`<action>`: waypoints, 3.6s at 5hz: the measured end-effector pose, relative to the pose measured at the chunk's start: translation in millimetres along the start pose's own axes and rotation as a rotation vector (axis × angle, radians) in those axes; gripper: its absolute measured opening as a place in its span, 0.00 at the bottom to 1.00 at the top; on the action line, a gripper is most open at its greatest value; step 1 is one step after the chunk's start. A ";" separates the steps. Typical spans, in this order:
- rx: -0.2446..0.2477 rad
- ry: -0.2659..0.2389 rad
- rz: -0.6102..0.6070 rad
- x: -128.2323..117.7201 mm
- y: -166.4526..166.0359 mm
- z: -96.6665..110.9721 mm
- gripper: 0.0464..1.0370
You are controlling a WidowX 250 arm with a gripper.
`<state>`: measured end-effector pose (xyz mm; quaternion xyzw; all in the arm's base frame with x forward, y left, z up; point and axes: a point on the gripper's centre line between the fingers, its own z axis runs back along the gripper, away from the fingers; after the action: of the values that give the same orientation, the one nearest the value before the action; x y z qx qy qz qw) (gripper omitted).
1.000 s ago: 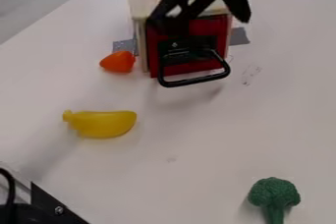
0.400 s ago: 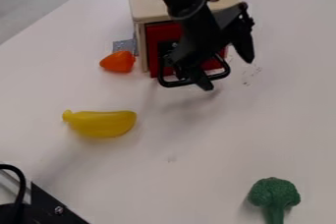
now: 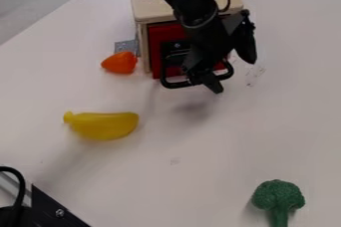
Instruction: OPENS A SMALL BOX
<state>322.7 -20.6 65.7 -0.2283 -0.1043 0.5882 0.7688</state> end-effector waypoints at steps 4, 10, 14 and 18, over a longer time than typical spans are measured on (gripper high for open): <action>0.021 -0.083 0.615 12.7 16.2 7.0 0.96; 0.103 -0.064 0.647 14.7 29.5 -20.1 0.22; 0.108 -0.027 0.613 -13.1 57.5 -5.9 0.19; 0.107 -0.007 0.578 -33.1 76.7 5.0 0.19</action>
<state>245.3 -35.3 37.4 -0.2056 -0.0064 0.7882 0.5800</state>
